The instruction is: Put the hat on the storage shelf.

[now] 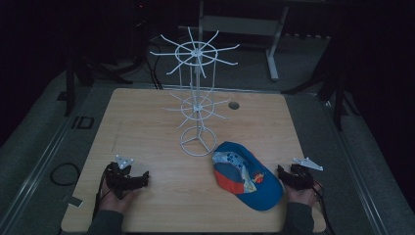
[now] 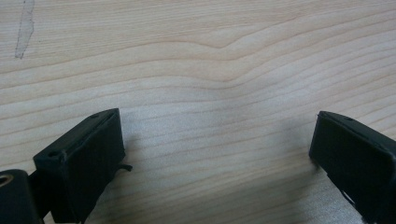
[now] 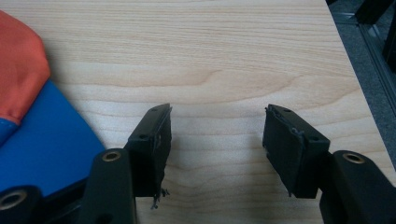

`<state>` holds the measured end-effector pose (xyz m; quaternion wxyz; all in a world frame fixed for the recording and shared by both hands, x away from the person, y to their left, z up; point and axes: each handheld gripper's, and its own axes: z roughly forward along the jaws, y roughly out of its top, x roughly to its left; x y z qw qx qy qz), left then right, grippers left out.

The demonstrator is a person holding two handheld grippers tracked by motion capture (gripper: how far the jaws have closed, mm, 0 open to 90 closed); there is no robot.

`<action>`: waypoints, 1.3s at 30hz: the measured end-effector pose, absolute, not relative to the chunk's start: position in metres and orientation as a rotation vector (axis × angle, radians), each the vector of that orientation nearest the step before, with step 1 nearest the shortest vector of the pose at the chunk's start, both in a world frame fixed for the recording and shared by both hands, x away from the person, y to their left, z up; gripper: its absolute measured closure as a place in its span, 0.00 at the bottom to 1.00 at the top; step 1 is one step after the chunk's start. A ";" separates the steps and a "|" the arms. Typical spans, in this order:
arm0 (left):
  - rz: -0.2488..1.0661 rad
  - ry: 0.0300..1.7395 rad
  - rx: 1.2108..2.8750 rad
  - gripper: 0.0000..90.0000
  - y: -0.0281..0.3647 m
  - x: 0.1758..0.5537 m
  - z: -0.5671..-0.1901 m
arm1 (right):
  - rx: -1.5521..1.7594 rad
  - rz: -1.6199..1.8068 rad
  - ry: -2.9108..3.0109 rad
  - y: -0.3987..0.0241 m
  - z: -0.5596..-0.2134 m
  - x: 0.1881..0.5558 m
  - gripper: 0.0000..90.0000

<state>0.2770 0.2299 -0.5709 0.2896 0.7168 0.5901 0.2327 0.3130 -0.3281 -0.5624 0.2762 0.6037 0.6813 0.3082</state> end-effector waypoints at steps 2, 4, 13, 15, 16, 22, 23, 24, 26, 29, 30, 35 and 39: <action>0.621 1.575 1.912 0.04 0.230 0.277 -0.571 | 1.621 0.829 1.832 -0.328 -0.562 0.313 0.46; 0.621 1.575 1.912 0.04 0.230 0.277 -0.571 | 1.620 0.830 1.834 -0.328 -0.562 0.313 0.46; 0.620 1.569 1.917 0.04 0.230 0.277 -0.571 | 1.578 0.841 1.913 -0.332 -0.560 0.312 0.47; 0.619 1.567 1.917 0.04 0.230 0.278 -0.571 | 1.565 0.837 1.944 -0.333 -0.559 0.312 0.51; 0.619 1.567 1.917 0.04 0.230 0.278 -0.571 | 1.556 0.835 1.962 -0.332 -0.558 0.312 0.53; 0.619 1.566 1.917 0.04 0.230 0.278 -0.571 | 1.472 0.828 2.040 -0.326 -0.554 0.312 0.59; 0.619 1.566 1.917 0.04 0.230 0.278 -0.571 | 1.449 0.835 2.047 -0.324 -0.549 0.312 0.59; 0.619 1.566 1.917 0.04 0.230 0.278 -0.571 | 1.449 0.835 2.047 -0.324 -0.549 0.312 0.59; 0.619 1.566 1.917 0.04 0.230 0.278 -0.571 | 1.440 0.853 2.049 -0.323 -0.543 0.312 0.59; 0.618 1.566 1.917 0.04 0.230 0.278 -0.571 | 1.412 0.899 2.067 -0.322 -0.531 0.311 0.60; 0.619 1.565 1.918 0.04 0.230 0.278 -0.571 | 1.389 0.915 2.086 -0.320 -0.526 0.311 0.62; 0.618 1.566 1.917 0.04 0.230 0.278 -0.571 | 1.277 0.953 2.163 -0.310 -0.503 0.310 0.61; 0.618 1.565 1.917 0.04 0.230 0.277 -0.571 | 1.249 0.994 2.164 -0.304 -0.489 0.311 0.57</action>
